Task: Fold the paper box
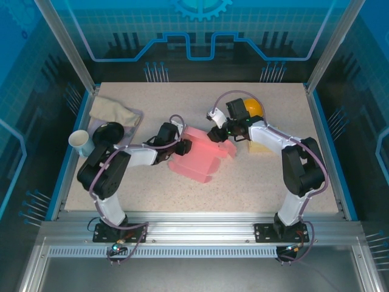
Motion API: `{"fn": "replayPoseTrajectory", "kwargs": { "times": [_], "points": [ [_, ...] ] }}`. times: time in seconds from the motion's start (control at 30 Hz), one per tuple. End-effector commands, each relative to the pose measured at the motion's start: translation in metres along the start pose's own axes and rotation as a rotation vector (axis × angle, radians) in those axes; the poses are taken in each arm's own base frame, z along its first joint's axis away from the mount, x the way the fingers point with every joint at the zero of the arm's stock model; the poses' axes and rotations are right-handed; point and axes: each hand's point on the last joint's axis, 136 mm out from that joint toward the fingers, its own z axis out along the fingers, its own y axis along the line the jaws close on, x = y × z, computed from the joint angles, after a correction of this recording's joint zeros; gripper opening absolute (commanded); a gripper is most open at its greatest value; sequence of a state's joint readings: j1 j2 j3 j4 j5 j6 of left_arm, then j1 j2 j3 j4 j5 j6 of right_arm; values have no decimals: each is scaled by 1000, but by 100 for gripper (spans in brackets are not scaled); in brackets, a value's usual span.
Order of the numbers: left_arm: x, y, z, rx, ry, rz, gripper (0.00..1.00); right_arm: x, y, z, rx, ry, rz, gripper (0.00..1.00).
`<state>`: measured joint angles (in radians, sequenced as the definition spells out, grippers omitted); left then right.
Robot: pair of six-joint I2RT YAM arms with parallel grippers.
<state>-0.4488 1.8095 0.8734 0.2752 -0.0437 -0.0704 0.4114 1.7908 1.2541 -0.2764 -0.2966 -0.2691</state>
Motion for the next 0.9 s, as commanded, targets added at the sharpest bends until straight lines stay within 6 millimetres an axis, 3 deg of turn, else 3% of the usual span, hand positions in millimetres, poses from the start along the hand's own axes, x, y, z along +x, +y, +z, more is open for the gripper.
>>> {"fn": "replayPoseTrajectory", "kwargs": {
  "times": [0.0, 0.17, 0.27, 0.47, 0.77, 0.87],
  "points": [
    [-5, -7, 11, 47, 22, 35, 52, 13, 0, 5, -36, 61, 22, 35],
    [-13, -17, 12, 88, 7, 45, 33, 16, -1, 5, -37, 75, 12, 35],
    [-14, -10, 16, 36, 11, 49, 35, 16, 0, 5, -41, 75, 7, 35],
    [-21, 4, 26, -42, -4, 33, 56, 18, 3, 7, -65, 82, 2, 35],
    [-13, 4, 32, -33, 22, 54, 50, 16, 8, 7, -104, 80, -11, 34],
    [-13, 2, 31, -21, 21, 60, 41, 17, 9, 8, -115, 83, -10, 33]
  ]
}}
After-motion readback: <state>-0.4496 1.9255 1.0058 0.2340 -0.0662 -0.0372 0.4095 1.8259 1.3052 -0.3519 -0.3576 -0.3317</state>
